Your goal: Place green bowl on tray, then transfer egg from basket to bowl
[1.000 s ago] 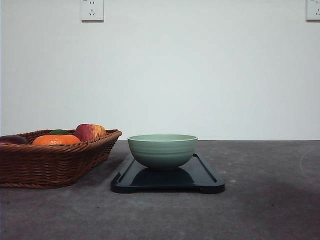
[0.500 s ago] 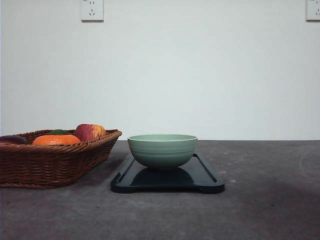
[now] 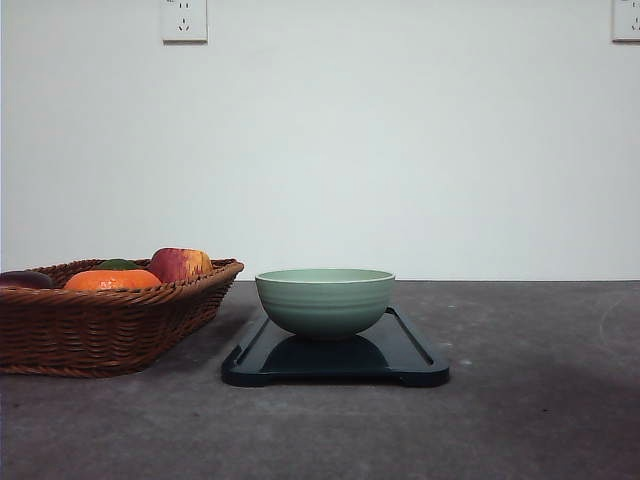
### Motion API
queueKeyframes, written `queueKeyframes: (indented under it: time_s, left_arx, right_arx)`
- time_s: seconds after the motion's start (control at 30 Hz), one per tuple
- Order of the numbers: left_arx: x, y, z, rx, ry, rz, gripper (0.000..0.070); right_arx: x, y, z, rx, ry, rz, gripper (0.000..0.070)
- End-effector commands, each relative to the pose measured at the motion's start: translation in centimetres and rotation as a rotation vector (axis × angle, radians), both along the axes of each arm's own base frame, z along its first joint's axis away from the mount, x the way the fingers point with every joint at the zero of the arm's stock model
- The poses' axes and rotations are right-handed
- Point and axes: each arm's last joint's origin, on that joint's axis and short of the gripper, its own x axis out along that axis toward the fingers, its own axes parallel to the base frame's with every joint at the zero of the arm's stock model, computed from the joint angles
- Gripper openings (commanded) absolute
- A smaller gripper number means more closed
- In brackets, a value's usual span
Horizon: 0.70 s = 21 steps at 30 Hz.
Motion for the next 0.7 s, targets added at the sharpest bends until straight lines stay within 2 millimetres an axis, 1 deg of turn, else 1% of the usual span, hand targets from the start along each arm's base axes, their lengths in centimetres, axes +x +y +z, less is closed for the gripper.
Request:
queueKeyframes:
  time_s: [0.0,0.67]
  left_arx:
    - [0.11,0.01,-0.53,0.013,0.006,-0.002,0.0]
    - [0.11,0.01,-0.53,0.013,0.006,-0.002,0.0]
  right_arx:
    - [0.03,0.0,-0.04,0.014,-0.004,-0.001,0.0018]
    - [0.03,0.0,-0.04,0.014,-0.004,-0.001,0.0018]
